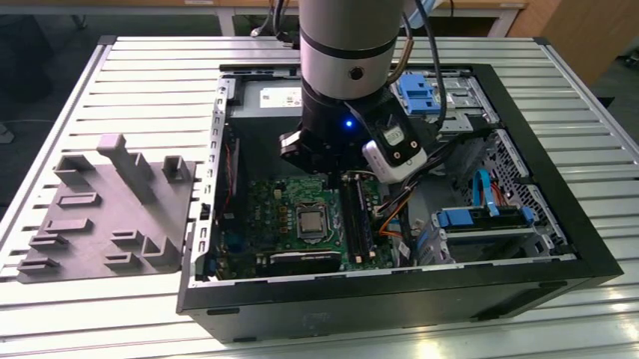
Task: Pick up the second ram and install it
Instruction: 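Insert the second ram into the second slot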
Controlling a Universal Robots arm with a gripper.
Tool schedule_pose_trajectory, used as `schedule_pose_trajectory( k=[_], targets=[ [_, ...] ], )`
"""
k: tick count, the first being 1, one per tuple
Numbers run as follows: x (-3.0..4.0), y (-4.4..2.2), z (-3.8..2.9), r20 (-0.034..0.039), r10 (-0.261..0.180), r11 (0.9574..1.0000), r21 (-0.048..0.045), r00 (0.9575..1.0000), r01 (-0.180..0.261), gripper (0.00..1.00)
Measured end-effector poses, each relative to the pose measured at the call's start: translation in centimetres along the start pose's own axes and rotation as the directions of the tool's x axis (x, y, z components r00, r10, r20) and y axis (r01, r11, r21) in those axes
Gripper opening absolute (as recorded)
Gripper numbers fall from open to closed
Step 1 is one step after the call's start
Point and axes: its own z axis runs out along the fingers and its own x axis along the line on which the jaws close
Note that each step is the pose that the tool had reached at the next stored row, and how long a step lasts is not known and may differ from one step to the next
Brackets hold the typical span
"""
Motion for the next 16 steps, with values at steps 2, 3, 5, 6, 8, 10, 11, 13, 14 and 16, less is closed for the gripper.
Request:
schedule_pose_trajectory(
  k=[2,3,5,6,8,10,11,13,14,16],
  targets=[
    [-0.03,0.0,0.03,0.0,0.001,1.0,0.0001,1.0,-0.001,0.11],
    [-0.05,0.0,0.05,0.0001,0.001,1.0,0.0,1.0,-0.001,0.11],
    [-0.08,-0.01,0.08,0.0001,0.002,1.0,0.0001,1.0,-0.002,0.11],
    [-0.1,-0.01,0.1,0.0002,0.003,1.0,0.0,1.0,-0.003,0.11],
    [-0.13,-0.01,0.13,0.0002,0.003,1.0,0.0001,1.0,-0.003,0.11],
    [-0.15,-0.02,0.16,0.0002,0.004,1.0,0.0002,1.0,-0.004,0.11],
    [-0.15,-0.02,0.26,0.0002,0.004,1.0,0.0001,1.0,-0.004,0.11],
    [-0.15,-0.02,0.29,0.0002,0.004,1.0,0.0001,1.0,-0.004,0.11],
    [-0.14,-0.02,0.31,0.0002,0.004,1.0,0.0,1.0,-0.004,0.11],
    [-0.14,-0.03,0.35,0.0003,0.004,1.0,-0.0001,1.0,-0.004,0.11]
  ],
)
